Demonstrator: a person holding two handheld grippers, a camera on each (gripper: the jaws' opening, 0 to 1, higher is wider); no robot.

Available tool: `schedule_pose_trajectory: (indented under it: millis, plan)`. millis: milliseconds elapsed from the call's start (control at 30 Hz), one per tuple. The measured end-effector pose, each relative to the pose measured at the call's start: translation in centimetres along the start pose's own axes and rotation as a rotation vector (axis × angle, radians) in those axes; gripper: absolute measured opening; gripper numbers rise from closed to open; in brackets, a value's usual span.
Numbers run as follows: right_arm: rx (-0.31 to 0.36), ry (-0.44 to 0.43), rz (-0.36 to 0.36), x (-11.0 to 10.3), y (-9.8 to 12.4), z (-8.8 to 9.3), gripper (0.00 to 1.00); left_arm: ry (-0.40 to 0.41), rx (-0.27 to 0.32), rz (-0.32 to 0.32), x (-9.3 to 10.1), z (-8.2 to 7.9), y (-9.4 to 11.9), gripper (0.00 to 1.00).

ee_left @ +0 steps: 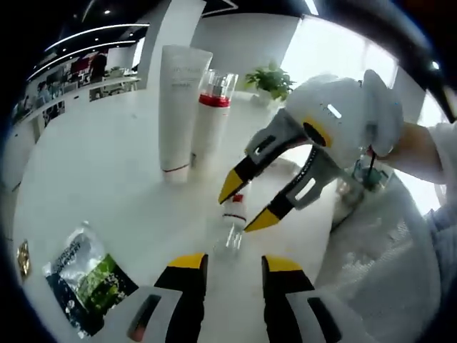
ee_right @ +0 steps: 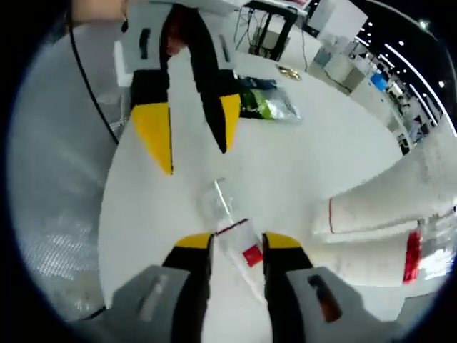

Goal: Arrange the skincare products in the storage area until every visible bottle or jar stands upright without overlapping.

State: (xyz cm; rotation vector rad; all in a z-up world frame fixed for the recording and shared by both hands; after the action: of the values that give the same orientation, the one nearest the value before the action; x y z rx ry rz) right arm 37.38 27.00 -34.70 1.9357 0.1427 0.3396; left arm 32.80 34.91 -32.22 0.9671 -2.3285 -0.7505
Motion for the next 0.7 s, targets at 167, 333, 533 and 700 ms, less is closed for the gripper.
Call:
schedule_pose_trajectory:
  millis: [167, 333, 533, 700]
  plan:
    - [-0.019, -0.008, -0.059, -0.5, -0.5, -0.3, 0.24, 0.029, 0.000, 0.012, -0.1, 0.0, 0.0, 0.31]
    - [-0.050, -0.045, -0.109, -0.8, -0.5, -0.4, 0.23, 0.052, 0.000, 0.016, -0.1, -0.1, 0.0, 0.31]
    - [0.007, -0.097, -0.035, -1.3, 0.0, -0.1, 0.22, 0.043, -0.006, 0.002, -0.2, 0.0, 0.1, 0.31]
    - [0.186, -0.213, 0.053, -1.2, 1.9, -1.2, 0.22, 0.081, 0.013, 0.000, -0.5, -0.3, 0.3, 0.32]
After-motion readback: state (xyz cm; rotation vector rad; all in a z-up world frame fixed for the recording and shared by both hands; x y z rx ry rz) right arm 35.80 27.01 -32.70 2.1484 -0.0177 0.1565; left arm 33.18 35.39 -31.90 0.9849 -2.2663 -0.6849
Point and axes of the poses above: the point that each gripper's makers call its tool centre point, and the gripper's own axes: y roughly backward along the fingers, x roughly to its right, z roughly out of its underside, the point moved 4 cm from there along y, roughly backward along the fingers, and after that the axes turned 5 degrees about -z, right-handed, at the moved point
